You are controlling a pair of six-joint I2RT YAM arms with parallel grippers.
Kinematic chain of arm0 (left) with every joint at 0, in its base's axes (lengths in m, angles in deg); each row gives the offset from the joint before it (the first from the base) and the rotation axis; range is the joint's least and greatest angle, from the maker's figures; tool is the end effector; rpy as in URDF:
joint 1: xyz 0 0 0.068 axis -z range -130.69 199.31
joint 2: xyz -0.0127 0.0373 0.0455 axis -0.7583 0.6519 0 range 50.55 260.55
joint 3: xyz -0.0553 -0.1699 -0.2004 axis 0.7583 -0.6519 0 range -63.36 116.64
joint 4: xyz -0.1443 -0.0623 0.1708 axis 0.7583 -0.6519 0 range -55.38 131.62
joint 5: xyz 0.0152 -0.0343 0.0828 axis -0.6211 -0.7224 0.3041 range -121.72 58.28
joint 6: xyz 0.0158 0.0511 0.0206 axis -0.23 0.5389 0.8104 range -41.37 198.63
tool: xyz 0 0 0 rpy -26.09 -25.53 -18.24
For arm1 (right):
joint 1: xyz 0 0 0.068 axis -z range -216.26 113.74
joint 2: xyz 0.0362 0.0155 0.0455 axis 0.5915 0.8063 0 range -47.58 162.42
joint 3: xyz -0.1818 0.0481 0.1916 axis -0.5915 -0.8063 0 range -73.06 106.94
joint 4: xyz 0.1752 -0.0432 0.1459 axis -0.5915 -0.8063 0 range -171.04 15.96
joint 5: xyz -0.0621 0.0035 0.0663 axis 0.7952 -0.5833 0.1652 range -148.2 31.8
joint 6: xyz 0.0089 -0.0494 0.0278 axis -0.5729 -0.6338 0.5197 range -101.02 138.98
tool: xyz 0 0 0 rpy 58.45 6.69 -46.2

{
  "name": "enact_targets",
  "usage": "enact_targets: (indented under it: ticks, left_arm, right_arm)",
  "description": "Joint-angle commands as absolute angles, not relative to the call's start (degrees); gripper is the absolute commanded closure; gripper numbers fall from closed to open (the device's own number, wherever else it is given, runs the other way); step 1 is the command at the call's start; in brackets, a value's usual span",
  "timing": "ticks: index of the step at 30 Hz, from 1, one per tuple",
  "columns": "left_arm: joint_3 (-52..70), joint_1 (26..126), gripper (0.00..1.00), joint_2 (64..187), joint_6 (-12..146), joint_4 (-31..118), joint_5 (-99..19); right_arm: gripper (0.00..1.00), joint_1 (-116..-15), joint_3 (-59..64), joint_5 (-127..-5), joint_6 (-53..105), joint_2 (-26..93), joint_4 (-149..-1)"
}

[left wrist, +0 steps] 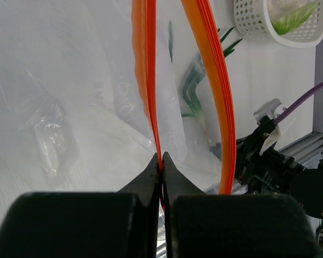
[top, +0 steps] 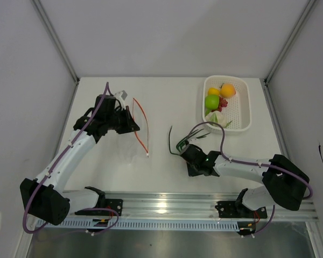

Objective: Place the food in the zip-top bag and seal the zipper
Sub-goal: Adjust the fake vegetable at the center of the board.

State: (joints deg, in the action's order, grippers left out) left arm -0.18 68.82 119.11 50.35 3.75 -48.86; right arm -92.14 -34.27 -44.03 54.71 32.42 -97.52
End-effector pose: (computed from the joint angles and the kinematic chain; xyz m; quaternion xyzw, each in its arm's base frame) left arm 0.2085 -0.0865 0.3175 -0.0104 0.9095 -0.2840 0.3033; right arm 0.1336 0.1794 0.1711 -0.1428 0.9581 0.0719 0.2378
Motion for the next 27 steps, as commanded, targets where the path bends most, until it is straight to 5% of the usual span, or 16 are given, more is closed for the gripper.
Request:
enact_targets:
  ticks: [1,3,27]
  left_arm:
    - [-0.9,69.3,0.99,117.6,51.8,4.2,-49.1]
    - [-1.0,69.3,0.99,117.5,51.7,4.4,-49.2]
    - [4.8,77.2,1.0,133.0,50.9,4.0,-39.8]
  right_arm:
    - [0.88,-92.3,-36.1,-43.3,55.5,31.3,-95.7]
    - [1.0,-92.3,-35.7,-43.2,54.8,30.9,-96.2]
    - [1.0,-107.6,0.7,-19.3,52.5,25.5,-138.3]
